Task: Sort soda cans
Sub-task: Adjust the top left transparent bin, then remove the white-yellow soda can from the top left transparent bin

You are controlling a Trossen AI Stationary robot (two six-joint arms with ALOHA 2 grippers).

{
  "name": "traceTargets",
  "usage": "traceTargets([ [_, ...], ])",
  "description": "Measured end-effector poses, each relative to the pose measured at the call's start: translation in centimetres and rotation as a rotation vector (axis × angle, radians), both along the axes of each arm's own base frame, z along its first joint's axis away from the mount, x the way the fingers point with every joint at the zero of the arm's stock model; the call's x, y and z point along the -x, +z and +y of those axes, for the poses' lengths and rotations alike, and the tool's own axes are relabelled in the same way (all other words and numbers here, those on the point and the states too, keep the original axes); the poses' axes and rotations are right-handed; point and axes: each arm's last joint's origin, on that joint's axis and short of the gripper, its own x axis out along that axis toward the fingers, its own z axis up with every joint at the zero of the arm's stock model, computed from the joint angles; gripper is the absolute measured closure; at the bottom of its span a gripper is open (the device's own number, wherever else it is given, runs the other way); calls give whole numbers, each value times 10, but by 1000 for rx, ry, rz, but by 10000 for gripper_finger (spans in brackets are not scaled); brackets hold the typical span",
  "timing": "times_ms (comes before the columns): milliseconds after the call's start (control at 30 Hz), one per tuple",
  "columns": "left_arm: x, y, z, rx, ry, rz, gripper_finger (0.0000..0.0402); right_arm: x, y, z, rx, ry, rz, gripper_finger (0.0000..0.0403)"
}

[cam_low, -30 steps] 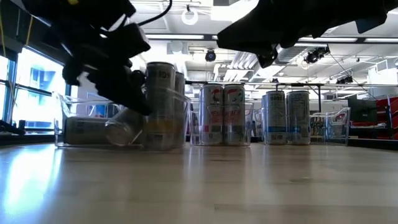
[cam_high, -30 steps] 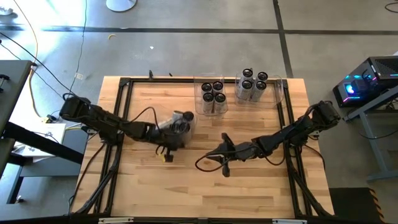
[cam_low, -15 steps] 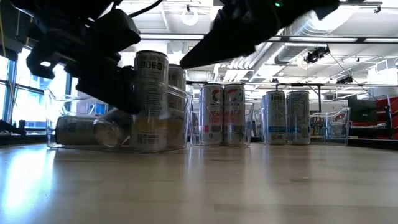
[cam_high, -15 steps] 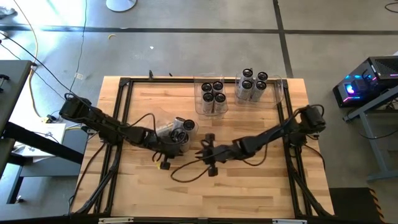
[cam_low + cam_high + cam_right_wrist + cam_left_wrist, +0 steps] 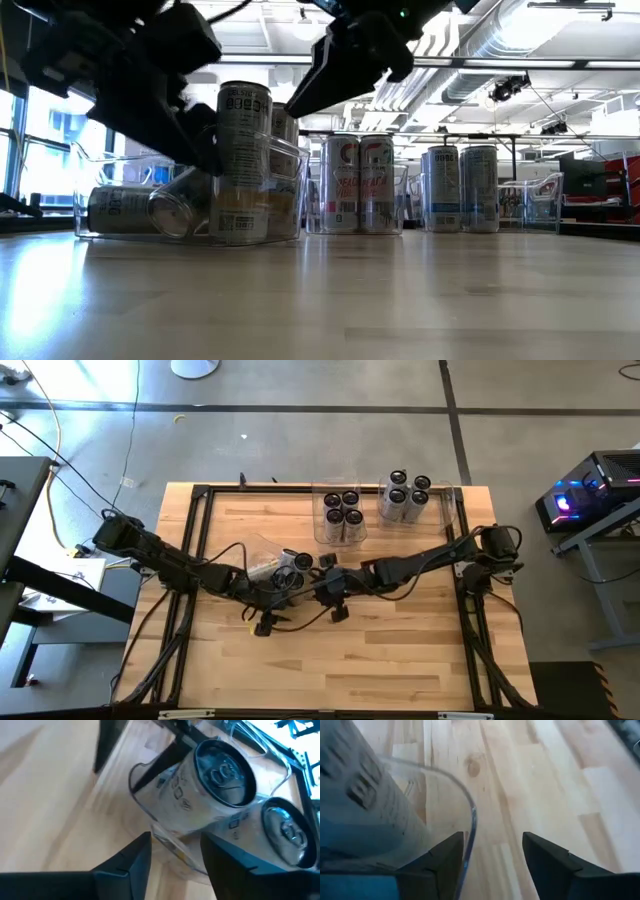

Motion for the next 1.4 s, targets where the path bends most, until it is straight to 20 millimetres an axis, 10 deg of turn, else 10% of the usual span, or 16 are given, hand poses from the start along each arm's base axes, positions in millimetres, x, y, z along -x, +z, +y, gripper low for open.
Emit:
traceTargets([
  [533,41,67,-2,83,-10,-195,195,2,-8,-4,-62,2,100,227],
  [733,66,89,20,-117,329,-137,195,21,17,22,-47,-99,189,227],
  [1400,33,53,119,206,756,82,90,87,34,90,85,-329,225,227],
])
